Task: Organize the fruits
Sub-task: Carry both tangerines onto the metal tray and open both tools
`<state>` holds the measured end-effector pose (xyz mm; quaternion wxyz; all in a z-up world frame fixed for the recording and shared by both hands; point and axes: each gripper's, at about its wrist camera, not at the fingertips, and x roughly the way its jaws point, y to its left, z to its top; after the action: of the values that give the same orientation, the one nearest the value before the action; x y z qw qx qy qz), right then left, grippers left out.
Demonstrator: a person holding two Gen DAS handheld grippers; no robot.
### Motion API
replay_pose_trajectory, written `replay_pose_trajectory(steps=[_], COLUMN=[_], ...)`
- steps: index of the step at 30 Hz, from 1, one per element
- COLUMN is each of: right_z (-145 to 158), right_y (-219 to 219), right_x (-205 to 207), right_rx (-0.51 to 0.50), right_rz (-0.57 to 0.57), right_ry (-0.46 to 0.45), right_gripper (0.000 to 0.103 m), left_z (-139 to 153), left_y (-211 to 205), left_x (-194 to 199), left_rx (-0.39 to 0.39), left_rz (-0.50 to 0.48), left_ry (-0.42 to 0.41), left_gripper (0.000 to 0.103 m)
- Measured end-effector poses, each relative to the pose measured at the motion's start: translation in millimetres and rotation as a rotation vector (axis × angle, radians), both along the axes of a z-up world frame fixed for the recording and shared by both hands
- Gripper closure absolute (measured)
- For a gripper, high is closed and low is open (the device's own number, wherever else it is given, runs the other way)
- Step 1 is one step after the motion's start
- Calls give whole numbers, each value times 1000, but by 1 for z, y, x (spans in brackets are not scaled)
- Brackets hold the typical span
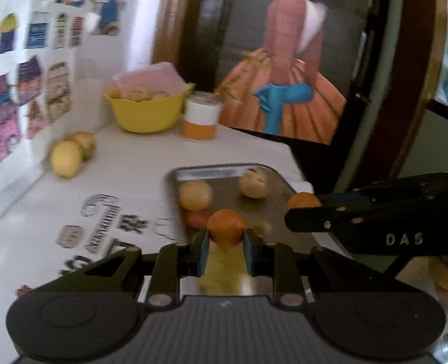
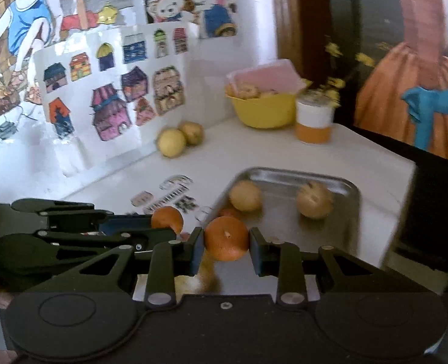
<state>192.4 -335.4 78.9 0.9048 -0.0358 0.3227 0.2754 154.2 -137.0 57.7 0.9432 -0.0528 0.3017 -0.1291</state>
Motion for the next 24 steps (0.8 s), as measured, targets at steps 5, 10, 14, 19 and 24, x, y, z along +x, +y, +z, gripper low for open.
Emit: replay_pose_trajectory(steps=[5, 10, 14, 19, 24], right_z=[-19, -41, -57, -69, -77], right_y=[-21, -30, -30, -33, -38], right_x=[-9, -7, -2, 5, 8], right_rx=[-50, -84, -104, -103, -101], right_rz=[-55, -58, -48, -47, -52], right_ry=[-28, -57, -73, -71, -67], right_gripper=[70, 70, 70, 70, 70], left_z=[-8, -17, -26, -37, -43], left_y=[-27, -49, -61, -70, -74], left_x=[10, 24, 37, 45, 45], left_rx=[17, 61, 88, 121, 145], left_rz=[-33, -53, -67, -80, -96], left_ry=[23, 49, 74, 103, 104], left_gripper=[77, 77, 77, 77, 77])
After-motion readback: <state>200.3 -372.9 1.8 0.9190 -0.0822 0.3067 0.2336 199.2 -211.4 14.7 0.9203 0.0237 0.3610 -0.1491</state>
